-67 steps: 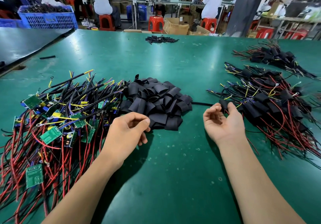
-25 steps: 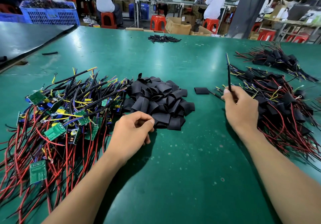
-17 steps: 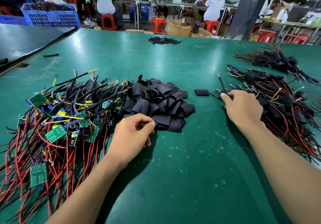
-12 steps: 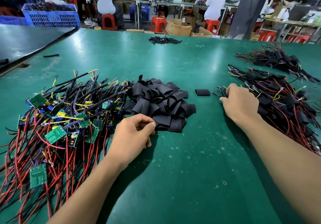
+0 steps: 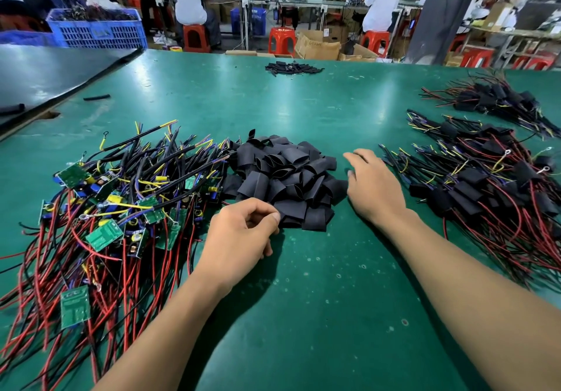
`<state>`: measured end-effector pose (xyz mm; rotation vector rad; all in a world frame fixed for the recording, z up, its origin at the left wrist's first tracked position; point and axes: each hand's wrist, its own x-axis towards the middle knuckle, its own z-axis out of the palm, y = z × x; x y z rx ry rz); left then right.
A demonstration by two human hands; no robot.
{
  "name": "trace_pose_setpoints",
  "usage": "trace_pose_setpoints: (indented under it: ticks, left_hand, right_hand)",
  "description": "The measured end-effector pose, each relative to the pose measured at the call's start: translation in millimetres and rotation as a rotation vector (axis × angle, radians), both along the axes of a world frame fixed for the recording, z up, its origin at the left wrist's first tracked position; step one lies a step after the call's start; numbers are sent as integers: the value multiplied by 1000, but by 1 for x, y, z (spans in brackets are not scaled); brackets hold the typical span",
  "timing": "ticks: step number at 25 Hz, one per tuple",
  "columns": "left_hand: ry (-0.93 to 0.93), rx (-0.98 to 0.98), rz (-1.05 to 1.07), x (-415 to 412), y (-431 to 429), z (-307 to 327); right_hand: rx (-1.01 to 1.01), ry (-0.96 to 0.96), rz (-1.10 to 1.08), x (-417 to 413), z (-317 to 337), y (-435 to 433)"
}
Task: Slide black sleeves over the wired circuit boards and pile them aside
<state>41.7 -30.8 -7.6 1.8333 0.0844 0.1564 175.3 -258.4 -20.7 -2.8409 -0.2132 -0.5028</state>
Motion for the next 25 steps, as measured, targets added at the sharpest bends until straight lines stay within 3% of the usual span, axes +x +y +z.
trace_pose_setpoints:
  ticks: [5,10,16,18,22,25]
  left_hand:
    - [0,-23,13,2,-1,1]
    - [16,-9,41,1,-1,2]
    - [-71,196,29,-6,-6,1]
    - [-105,286,-11,-9,-9,1]
    - [-142,338,-29,-14,-8,0]
    - [-141,364,-49,-15,-9,-2]
  right_hand:
    - [-68,158,-21,14,2,2]
    - [87,26,-120,-17,4,13]
    - [5,26,-170,-45,3,31]
    - [104,4,-79,-48,1,36]
    - [547,-145,-59,-54,5,33]
    - [487,-13,-66,-56,2,29]
